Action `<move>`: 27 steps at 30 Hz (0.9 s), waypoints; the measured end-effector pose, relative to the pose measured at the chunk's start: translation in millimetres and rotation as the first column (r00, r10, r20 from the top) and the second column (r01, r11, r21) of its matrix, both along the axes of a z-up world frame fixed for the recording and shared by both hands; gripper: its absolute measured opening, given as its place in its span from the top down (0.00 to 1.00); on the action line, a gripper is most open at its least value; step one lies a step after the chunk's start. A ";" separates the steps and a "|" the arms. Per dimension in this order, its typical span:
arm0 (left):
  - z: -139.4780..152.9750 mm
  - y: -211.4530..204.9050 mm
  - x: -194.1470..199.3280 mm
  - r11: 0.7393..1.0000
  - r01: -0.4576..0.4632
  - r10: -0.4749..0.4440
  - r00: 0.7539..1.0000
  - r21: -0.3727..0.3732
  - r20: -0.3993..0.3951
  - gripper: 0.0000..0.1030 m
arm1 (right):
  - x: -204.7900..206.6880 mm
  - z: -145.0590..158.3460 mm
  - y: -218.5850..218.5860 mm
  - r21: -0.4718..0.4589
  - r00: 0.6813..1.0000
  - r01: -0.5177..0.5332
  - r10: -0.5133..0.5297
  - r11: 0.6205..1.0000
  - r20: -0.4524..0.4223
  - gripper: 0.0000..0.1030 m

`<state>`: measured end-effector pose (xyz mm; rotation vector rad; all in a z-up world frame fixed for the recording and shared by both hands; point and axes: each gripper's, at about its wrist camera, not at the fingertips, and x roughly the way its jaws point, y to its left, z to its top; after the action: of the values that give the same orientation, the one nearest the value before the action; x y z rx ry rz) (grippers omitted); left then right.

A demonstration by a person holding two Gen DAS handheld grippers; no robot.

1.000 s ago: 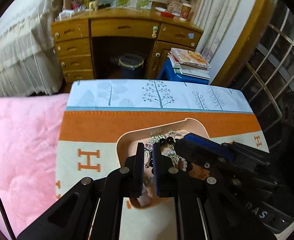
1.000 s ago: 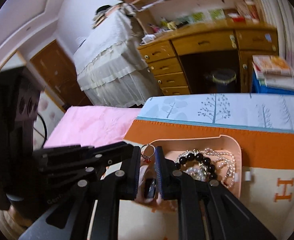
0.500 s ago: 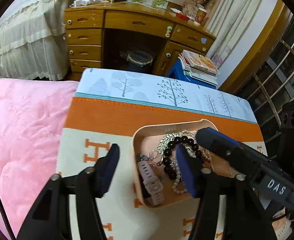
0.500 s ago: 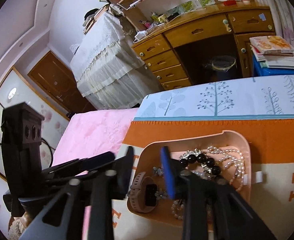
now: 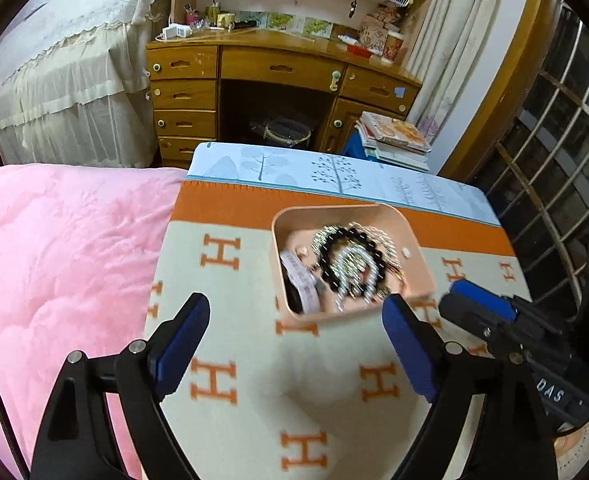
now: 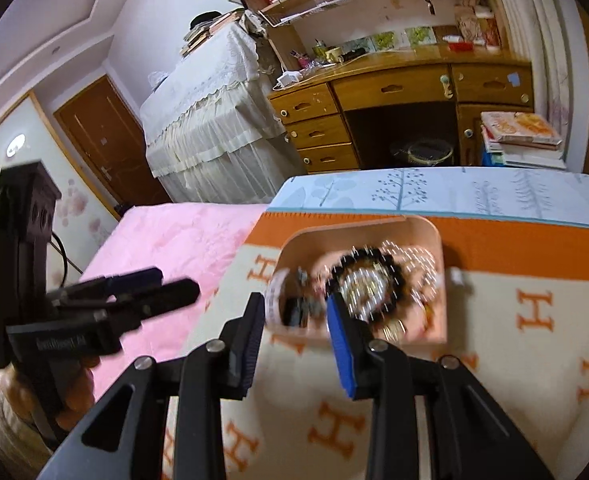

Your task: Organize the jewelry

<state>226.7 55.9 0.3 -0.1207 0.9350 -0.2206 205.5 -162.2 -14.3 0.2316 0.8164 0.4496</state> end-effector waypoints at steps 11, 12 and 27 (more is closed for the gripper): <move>27.0 -38.6 -120.7 0.998 -0.021 0.014 0.994 0.061 0.112 0.01 | -128.7 34.5 -30.1 -0.085 0.990 0.125 -0.119 0.989 0.070 0.50; 27.1 -44.9 -134.0 0.998 -0.023 0.015 0.991 0.062 0.133 0.01 | -139.8 36.5 -32.8 -0.089 0.988 0.144 -0.138 0.986 0.072 0.49; 8.7 -96.0 -213.5 0.985 -0.072 0.049 0.988 0.159 0.144 0.01 | -229.3 29.8 -46.2 -0.176 0.953 0.291 -0.268 0.940 0.144 0.45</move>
<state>13.2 -40.1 9.0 0.0177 0.8050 -0.0937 -23.8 -208.5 15.5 0.1339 0.6930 0.1119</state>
